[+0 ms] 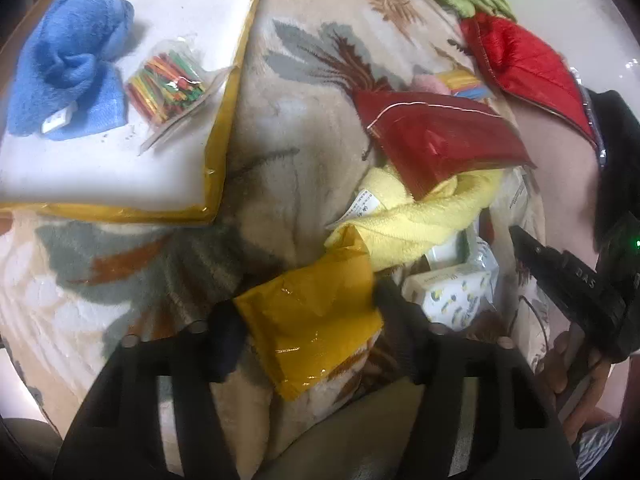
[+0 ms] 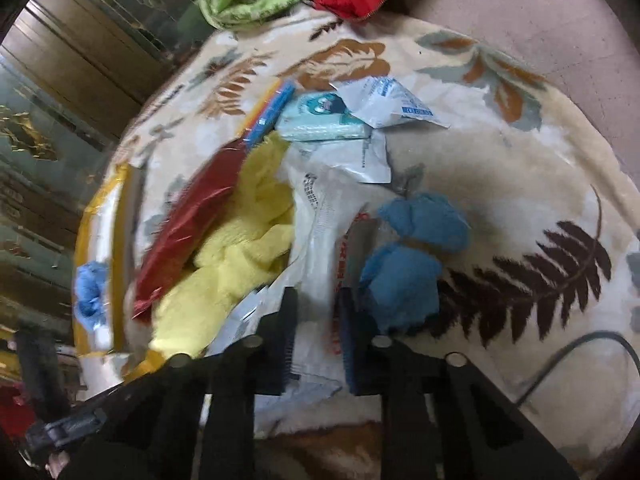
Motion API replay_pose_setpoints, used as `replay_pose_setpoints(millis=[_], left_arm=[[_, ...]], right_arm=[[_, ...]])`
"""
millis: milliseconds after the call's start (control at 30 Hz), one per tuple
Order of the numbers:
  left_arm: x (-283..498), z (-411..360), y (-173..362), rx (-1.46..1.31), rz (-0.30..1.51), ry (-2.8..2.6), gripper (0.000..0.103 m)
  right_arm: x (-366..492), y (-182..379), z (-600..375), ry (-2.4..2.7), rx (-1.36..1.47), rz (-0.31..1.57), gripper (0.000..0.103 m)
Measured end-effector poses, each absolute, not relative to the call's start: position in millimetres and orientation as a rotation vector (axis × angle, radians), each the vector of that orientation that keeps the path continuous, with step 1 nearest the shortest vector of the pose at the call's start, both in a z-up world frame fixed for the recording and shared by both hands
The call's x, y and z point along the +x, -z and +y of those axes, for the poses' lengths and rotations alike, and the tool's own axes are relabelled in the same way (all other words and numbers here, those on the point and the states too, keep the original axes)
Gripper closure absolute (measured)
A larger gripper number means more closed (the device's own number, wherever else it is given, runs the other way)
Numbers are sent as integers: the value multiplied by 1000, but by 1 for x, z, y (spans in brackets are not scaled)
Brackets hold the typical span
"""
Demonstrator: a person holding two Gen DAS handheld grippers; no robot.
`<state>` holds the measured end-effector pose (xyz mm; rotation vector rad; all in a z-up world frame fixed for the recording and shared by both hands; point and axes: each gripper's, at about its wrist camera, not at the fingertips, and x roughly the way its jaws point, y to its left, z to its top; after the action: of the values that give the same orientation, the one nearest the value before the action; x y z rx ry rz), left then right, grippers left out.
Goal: Organize soft objects
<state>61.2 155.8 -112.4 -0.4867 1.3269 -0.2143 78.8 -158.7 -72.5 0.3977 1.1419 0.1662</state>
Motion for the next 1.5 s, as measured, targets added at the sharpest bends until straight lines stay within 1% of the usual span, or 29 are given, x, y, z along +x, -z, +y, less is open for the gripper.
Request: replay_pose_setpoints(millis=[100,200,433,533,600,667,767,867,900,1000,1100,1167,1233,1267,1300,1333,1367,1400,1500], left_arm=[[46,163,105,-510,1288,254,57],[29,174,106,-587,1267,283,61],[1,205,77,-751,1149,307,61],[-4,221,66,-833,1091,303,61],[-7,233,55,-834,1049,266,61],[-7,249,49,-850,1015,240,61],[6,270,39,-852,974,188,61],[36,290,30,-847,926,129,61],[45,295,28,-847,909,119,61],[73,312,30,-852,887,96,61],[93,324,35,-869,864,100,61],[96,328,43,-894,866,129,61],[92,326,51,-916,846,176,61],[92,324,53,-910,850,181,61],[96,322,54,-898,861,180,61],[98,319,56,-889,875,178,61],[98,318,57,-894,879,181,61],[98,318,59,-918,875,187,61],[92,317,60,-935,867,202,61]], right_arm=[[59,56,-162,-201,380,1086,90],[45,45,-164,-217,364,1052,91],[39,25,-154,-260,391,994,93],[36,8,-148,-259,385,947,93],[37,1,-146,-171,346,948,93],[38,-4,-153,-157,383,931,93],[38,-27,-140,-251,366,865,93],[57,-45,-98,-448,337,865,95],[65,-47,-84,-482,322,869,98],[92,-49,-39,-541,268,876,102],[113,-55,-9,-597,225,865,102],[118,-52,-5,-659,198,894,102],[114,-37,-20,-643,175,949,98],[111,-25,-30,-619,171,1013,93],[105,-15,-38,-592,168,1067,73],[100,-3,-48,-545,167,1116,45],[92,11,-60,-477,159,1153,35],[88,19,-64,-433,141,1181,30],[88,43,-64,-363,131,1274,30]])
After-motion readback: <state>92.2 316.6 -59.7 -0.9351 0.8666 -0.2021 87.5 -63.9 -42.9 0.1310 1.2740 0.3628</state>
